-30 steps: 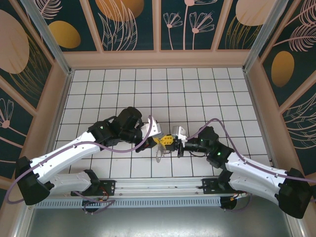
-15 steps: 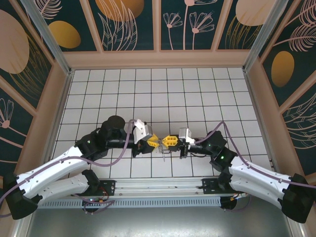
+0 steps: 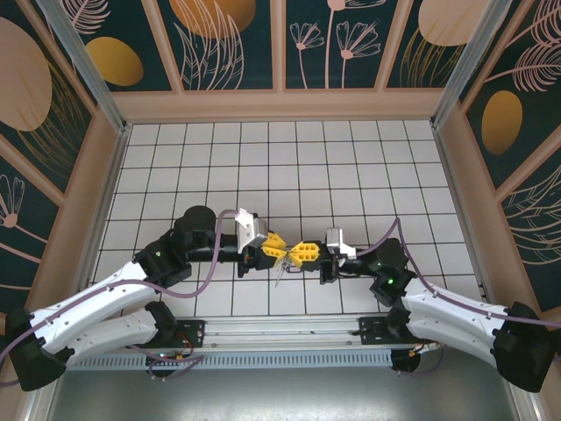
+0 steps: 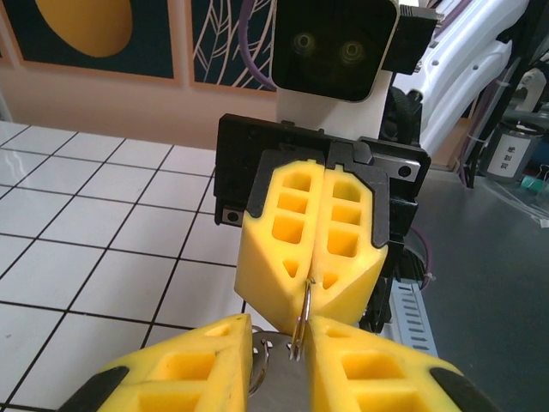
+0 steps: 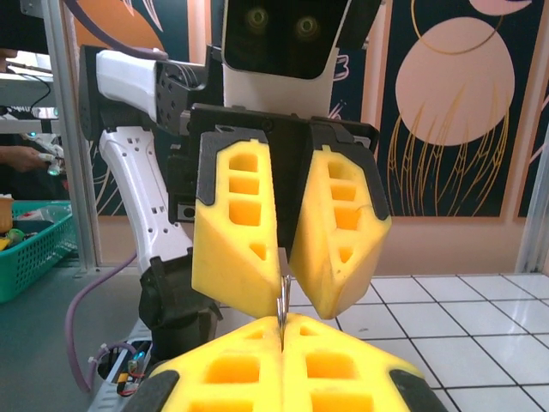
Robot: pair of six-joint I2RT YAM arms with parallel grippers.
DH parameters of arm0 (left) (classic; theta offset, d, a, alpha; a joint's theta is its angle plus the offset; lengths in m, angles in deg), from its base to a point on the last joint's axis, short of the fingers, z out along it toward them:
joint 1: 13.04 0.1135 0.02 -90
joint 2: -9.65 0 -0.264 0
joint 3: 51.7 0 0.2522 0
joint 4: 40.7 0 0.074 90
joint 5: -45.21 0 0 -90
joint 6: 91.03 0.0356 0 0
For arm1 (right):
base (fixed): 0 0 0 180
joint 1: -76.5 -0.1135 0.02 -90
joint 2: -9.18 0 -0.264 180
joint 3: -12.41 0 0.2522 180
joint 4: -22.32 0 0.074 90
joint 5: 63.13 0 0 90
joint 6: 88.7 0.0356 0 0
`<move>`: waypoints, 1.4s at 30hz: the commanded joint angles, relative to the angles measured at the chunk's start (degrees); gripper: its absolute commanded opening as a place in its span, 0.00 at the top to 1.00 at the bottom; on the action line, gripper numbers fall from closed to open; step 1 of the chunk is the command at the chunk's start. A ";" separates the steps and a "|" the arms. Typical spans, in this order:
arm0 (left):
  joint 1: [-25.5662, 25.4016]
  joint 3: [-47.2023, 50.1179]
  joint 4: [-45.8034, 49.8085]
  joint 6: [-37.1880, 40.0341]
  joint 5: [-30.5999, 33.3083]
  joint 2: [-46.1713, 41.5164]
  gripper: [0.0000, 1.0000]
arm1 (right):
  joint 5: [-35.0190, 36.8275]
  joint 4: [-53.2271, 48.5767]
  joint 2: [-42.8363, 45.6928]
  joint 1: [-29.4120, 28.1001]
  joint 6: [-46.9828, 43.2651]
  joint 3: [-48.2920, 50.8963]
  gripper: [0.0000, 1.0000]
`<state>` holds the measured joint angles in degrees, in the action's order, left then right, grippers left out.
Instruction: Put the keys on the keyring
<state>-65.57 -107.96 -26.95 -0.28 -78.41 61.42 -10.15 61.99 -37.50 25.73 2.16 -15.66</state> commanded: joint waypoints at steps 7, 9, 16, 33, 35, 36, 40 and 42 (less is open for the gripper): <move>-0.24 0.61 -3.27 -0.58 -1.74 0.30 0.82 | -2.18 8.82 -1.95 0.64 2.65 0.16 1.00; -0.23 0.75 -3.92 -0.75 -2.05 0.44 0.83 | -2.10 8.80 -2.34 0.74 2.75 0.08 1.00; -0.28 2.86 -7.53 -2.35 -3.06 0.73 0.89 | -2.00 8.80 -2.06 1.00 2.48 0.07 1.00; -0.25 3.72 -7.99 -1.61 -0.68 -0.19 1.00 | 1.11 4.28 -1.96 1.09 1.22 -0.07 0.87; -0.24 3.74 -6.55 -1.05 2.43 -1.29 1.00 | 2.46 1.52 -0.77 1.18 0.72 -0.19 0.68; -0.28 3.66 -5.52 -0.77 4.76 -1.75 1.00 | 3.28 -0.13 0.06 1.13 0.41 -0.06 0.60; -0.26 3.13 -2.23 -0.48 11.96 -2.20 1.00 | 7.20 -9.31 4.78 1.18 -0.03 -0.11 0.42; -0.22 2.86 -0.71 -0.92 15.67 -1.70 1.00 | 11.08 -16.40 7.32 1.19 0.71 -0.93 0.36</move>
<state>-65.61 -104.66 -29.94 -1.92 -69.71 60.09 -4.93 55.37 -33.19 26.96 2.99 -15.55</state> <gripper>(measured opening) 0.041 0.621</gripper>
